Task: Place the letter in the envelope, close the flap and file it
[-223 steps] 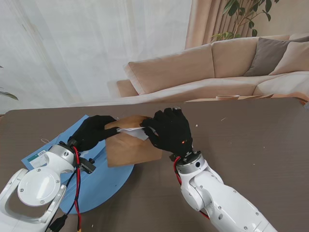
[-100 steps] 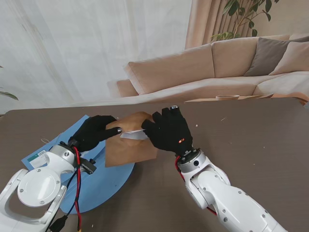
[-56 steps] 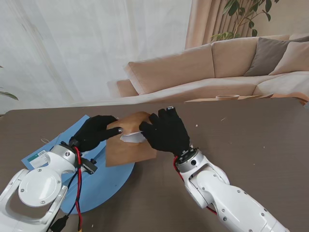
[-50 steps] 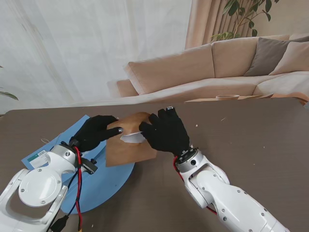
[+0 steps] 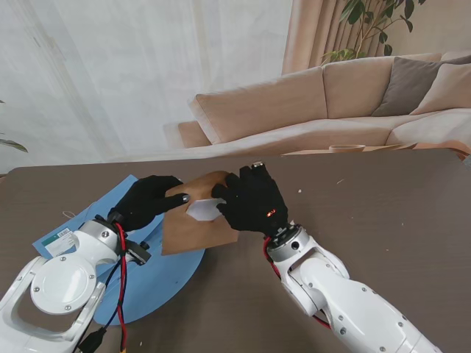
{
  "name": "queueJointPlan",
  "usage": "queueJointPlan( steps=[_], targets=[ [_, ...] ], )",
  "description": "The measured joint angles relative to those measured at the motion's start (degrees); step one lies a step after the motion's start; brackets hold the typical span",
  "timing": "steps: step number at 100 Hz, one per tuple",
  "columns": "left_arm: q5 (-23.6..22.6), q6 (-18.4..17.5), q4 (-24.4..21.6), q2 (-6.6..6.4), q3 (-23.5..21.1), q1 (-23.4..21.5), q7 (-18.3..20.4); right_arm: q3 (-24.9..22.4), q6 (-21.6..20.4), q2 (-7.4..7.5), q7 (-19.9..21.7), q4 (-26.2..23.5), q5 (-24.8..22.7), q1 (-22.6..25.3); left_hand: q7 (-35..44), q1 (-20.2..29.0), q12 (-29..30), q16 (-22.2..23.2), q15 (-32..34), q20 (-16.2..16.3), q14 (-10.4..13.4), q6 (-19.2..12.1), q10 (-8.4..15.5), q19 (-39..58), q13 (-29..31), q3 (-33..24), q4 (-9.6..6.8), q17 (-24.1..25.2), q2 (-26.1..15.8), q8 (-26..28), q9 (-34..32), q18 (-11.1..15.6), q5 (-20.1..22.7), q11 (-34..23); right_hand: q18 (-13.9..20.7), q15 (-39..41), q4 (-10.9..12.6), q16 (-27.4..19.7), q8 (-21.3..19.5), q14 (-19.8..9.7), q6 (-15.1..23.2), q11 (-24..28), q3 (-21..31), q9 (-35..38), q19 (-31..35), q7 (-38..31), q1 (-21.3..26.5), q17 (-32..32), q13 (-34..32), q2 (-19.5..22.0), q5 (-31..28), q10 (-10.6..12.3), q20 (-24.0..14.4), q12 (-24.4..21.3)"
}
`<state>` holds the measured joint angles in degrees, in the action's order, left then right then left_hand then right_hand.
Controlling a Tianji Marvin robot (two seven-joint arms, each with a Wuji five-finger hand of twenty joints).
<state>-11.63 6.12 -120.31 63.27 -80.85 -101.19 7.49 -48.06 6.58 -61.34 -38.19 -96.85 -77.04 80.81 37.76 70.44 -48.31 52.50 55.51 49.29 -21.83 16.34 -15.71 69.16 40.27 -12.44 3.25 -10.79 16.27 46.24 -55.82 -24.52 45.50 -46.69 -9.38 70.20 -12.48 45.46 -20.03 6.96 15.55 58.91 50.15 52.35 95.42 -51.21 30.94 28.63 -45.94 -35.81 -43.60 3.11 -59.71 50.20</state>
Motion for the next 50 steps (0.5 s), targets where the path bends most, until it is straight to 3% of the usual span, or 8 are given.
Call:
queueJointPlan(
  steps=[23, 38, 50],
  targets=[
    [-0.13, 0.12, 0.00, 0.05, 0.02, -0.04, -0.31, -1.06, -3.76, -1.14, -1.54, 0.11, 5.09, 1.11, 0.00, 0.00, -0.61, 0.02, 0.00, 0.00, 0.00, 0.00, 0.00, 0.00, 0.00, 0.00, 0.00, 0.01, 0.00, 0.08, 0.00, 0.00, 0.00, 0.00, 0.00, -0.70, 0.66, 0.00, -0.71, 0.00, -1.28, -2.13, 2.88, 0.16, 0.00, -1.44, 0.25, 0.42, 0.00, -1.47, -0.20, -0.03, 0.00, -2.98],
    [-0.11, 0.21, 0.00, 0.06, 0.11, -0.02, -0.30, -1.11, -5.34, -1.88, -2.81, 0.79, 7.18, 1.16, 0.00, 0.00, -0.64, 0.03, 0.00, 0.02, 0.00, 0.00, 0.00, 0.00, -0.01, 0.00, 0.00, 0.01, 0.00, 0.09, 0.00, 0.00, 0.00, 0.00, -0.73, -0.72, 1.68, 0.00, -0.75, 0.00, -1.41, -2.25, 3.71, 2.37, 0.00, -3.38, 3.28, 0.86, -0.70, -0.17, -4.52, -1.05, 0.00, -4.12],
    [-0.06, 0.24, 0.00, 0.06, 0.17, 0.01, -0.30, -0.96, -6.23, -2.02, -2.33, 1.18, 7.34, 0.95, 0.00, 0.00, -0.65, 0.03, 0.00, 0.02, 0.00, 0.00, 0.00, 0.00, -0.01, 0.00, 0.00, 0.01, 0.00, 0.09, 0.01, 0.00, 0.00, 0.00, -0.81, -0.72, 2.42, -0.02, -0.75, 0.00, -1.66, -2.25, 3.80, 2.37, 0.00, -3.85, 3.29, 0.89, -0.70, 1.47, -4.50, -1.63, 0.00, -4.40]
  ],
)
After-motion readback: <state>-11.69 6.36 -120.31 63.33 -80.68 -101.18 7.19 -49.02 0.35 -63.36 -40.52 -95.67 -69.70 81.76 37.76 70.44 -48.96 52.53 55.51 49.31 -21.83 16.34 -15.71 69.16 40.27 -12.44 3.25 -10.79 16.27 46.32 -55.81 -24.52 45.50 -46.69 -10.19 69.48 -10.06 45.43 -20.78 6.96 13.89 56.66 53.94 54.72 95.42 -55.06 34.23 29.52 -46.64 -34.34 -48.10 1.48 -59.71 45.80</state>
